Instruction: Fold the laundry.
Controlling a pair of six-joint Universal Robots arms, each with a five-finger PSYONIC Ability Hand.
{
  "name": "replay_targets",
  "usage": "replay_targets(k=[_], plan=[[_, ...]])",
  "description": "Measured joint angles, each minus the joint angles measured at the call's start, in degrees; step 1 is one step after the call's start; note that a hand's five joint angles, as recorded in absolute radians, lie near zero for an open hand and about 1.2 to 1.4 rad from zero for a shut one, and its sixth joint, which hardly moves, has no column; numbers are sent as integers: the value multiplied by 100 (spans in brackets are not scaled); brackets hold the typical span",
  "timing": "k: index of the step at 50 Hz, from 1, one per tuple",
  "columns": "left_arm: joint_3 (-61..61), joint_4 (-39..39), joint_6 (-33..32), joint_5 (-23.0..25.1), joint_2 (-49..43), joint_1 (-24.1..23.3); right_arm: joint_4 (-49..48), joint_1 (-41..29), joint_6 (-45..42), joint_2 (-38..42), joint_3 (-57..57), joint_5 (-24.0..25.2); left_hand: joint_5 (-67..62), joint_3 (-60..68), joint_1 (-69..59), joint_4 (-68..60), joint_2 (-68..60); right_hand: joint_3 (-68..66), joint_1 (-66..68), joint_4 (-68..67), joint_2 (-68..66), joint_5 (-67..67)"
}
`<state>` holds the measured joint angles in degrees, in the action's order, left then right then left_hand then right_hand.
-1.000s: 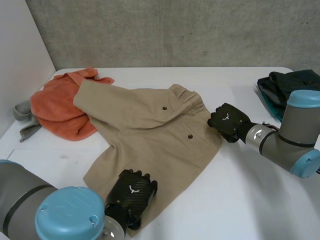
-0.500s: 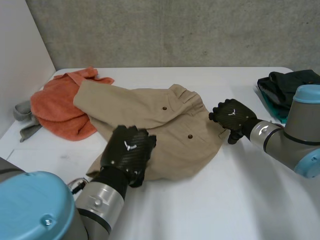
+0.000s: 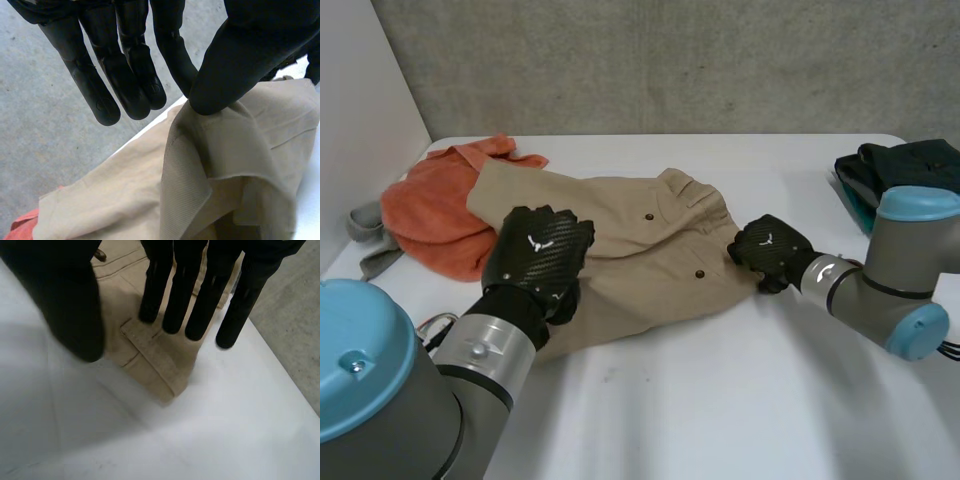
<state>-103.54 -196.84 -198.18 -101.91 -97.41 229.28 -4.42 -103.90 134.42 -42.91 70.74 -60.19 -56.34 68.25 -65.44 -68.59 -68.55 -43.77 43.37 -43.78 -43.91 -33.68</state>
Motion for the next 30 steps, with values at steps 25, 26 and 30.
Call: replay_targets(k=[25, 26, 30], plan=[[3051, -36, -10, -16, 1405, 605, 321, -17, 2098, -3896, -920, -317, 0, 8, 0, -4, -7, -2430, 1930, -2480, -2271, -2380], [3161, -36, -12, -14, 1432, 625, 340, -12, 2171, -3953, -1003, -332, 0, 8, 0, -4, -6, -2430, 1930, -2480, -2271, -2392], [3998, -46, -35, 22, 1506, 893, 500, 45, 2678, -4169, -1696, -506, 0, 8, 0, -5, -7, -2430, 1930, -2481, -2271, -2402]])
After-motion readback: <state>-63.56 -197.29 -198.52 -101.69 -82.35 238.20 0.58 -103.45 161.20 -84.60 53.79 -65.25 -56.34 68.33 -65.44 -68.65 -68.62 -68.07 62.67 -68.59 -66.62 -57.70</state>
